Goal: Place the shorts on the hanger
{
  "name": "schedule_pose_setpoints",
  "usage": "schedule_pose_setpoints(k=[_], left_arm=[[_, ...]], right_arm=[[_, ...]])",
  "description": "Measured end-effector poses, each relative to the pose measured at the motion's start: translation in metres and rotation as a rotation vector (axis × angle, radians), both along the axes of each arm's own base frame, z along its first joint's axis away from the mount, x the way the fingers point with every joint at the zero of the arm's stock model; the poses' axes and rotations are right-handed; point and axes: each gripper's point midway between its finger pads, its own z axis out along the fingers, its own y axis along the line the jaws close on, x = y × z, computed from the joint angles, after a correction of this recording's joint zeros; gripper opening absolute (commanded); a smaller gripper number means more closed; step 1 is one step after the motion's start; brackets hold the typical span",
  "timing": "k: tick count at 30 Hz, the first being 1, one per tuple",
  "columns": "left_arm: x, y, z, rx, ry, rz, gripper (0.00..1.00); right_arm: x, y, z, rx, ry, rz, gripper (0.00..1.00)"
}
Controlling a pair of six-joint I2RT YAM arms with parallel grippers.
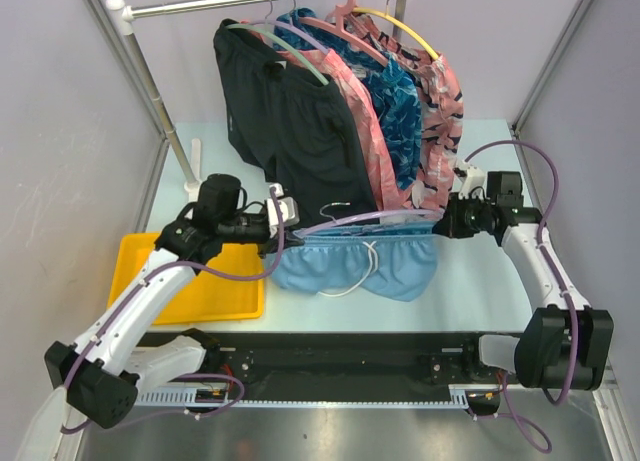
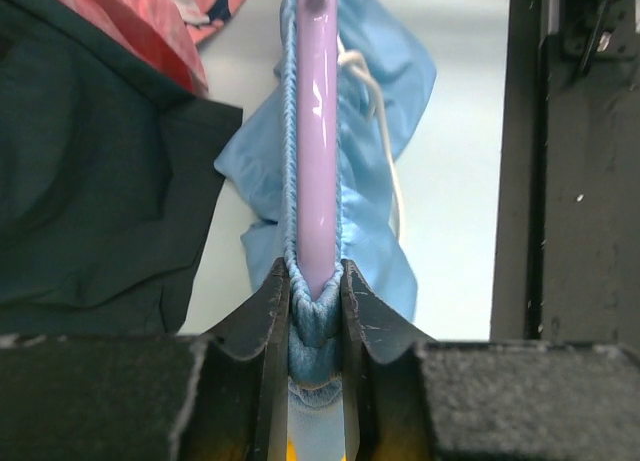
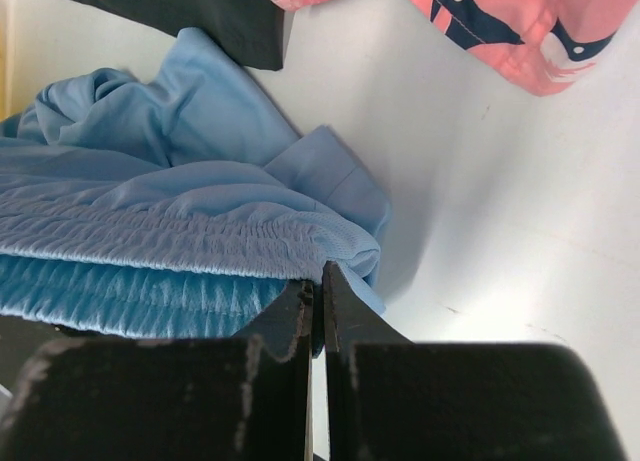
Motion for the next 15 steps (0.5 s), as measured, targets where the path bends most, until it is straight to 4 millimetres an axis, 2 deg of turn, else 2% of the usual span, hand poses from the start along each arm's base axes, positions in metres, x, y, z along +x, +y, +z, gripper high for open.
schedule_pose_setpoints(k=[15], left_arm=[[0.022,0.015,-0.052,0.216,0.002,0.002,0.0]], right_arm=[[-0.008,-0.008,0.022,-0.047,-0.058,0.028,0.0]])
